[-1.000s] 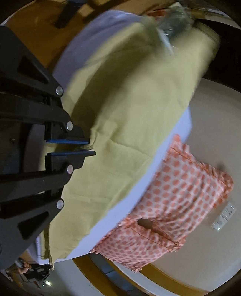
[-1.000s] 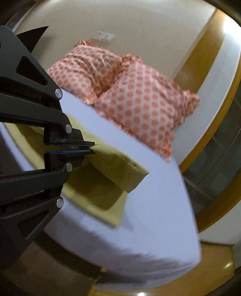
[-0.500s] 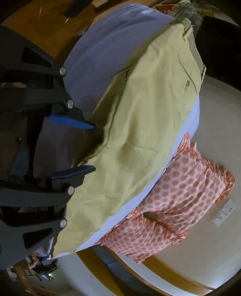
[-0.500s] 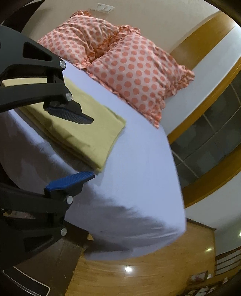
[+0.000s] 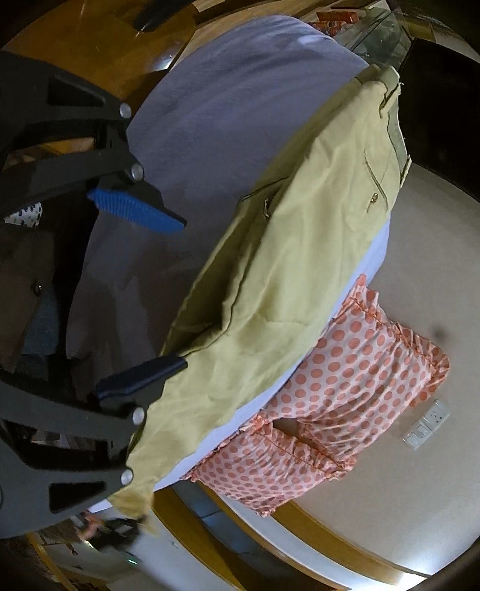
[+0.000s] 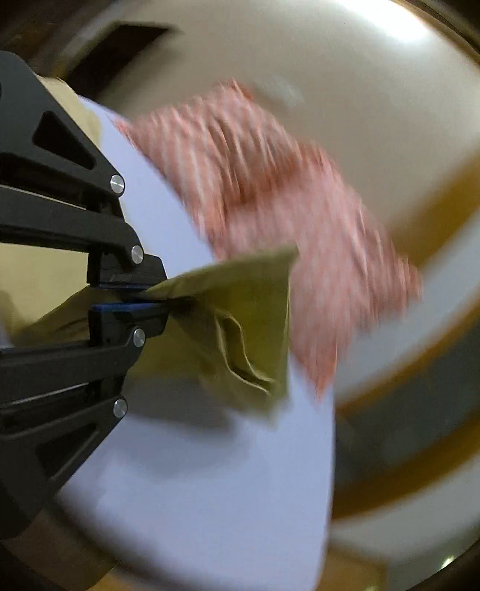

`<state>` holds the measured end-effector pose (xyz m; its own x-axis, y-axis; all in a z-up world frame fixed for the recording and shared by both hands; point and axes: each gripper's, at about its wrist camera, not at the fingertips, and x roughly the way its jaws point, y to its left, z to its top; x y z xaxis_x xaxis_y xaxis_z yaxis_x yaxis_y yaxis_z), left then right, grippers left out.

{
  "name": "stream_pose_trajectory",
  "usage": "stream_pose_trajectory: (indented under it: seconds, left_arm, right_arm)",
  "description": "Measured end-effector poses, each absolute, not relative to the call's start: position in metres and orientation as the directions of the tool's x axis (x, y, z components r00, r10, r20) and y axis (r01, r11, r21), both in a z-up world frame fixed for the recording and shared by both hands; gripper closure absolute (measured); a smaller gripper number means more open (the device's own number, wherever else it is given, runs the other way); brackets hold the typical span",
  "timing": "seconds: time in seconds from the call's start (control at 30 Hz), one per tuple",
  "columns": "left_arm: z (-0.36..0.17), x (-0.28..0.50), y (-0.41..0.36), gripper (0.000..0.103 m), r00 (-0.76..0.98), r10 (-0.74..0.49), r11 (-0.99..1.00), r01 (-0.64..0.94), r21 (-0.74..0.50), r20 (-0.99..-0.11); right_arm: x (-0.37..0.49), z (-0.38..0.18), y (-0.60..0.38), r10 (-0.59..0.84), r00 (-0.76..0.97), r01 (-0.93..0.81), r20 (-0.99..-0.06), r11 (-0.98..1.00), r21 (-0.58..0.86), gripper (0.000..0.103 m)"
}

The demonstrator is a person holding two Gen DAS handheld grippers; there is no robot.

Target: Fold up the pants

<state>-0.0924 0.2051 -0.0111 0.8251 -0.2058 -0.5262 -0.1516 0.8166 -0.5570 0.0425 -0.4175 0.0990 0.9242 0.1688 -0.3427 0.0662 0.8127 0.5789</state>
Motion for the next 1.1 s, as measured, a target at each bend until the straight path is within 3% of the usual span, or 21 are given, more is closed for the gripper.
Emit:
stream_pose_trajectory:
  seconds: [0.17,0.23,0.3,0.37,0.43,0.47,0.7,0.87,1.03,1.1]
  left_arm:
    - [-0.006,-0.102,0.198,0.015,0.85,-0.183,0.847,-0.119,-0.518,-0.494]
    - [-0.003,-0.103,0.193,0.013,0.858,-0.19,0.859,-0.091,-0.504,-0.477]
    - [-0.003,-0.102,0.189,0.012,0.859,-0.199,0.863,-0.074,-0.499,-0.472]
    - [-0.005,-0.098,0.184,0.011,0.849,-0.216,0.868,-0.058,-0.493,-0.482]
    - [-0.009,-0.093,0.179,0.011,0.835,-0.236,0.872,-0.043,-0.487,-0.497]
    - [-0.011,-0.09,0.176,0.01,0.827,-0.249,0.873,-0.034,-0.487,-0.504]
    - [-0.018,-0.069,0.17,0.01,0.822,-0.301,0.849,-0.001,-0.529,-0.484]
    - [-0.009,-0.068,0.189,0.01,0.858,-0.307,0.788,-0.014,-0.616,-0.412]
    - [0.004,-0.061,0.229,0.011,0.889,-0.211,0.741,-0.125,-0.659,-0.406]
    - [0.007,-0.056,0.256,0.02,0.9,-0.154,0.7,-0.192,-0.688,-0.407]
  right_arm:
    - [0.082,0.139,-0.258,0.569,0.776,-0.387,-0.271,0.77,0.508,0.098]
    - [0.088,0.131,-0.196,0.671,0.665,-0.494,-0.327,0.724,0.481,0.097]
    - [0.088,0.114,-0.134,0.718,0.519,-0.59,-0.463,0.693,0.414,0.093]
    - [0.077,0.098,-0.098,0.681,0.453,-0.621,-0.576,0.704,0.344,0.075]
    - [0.066,0.095,-0.097,0.664,0.47,-0.613,-0.582,0.72,0.325,0.029]
    - [0.062,0.097,-0.107,0.672,0.491,-0.603,-0.554,0.721,0.341,0.023]
    - [0.067,0.097,-0.166,0.629,0.579,-0.438,-0.518,0.776,0.453,0.02]
    - [0.084,0.087,-0.175,0.623,0.577,-0.405,-0.529,0.78,0.477,0.02]
    - [0.09,0.08,-0.173,0.628,0.567,-0.396,-0.533,0.775,0.492,0.02]
    - [0.09,0.078,-0.175,0.631,0.567,-0.392,-0.529,0.772,0.5,0.019]
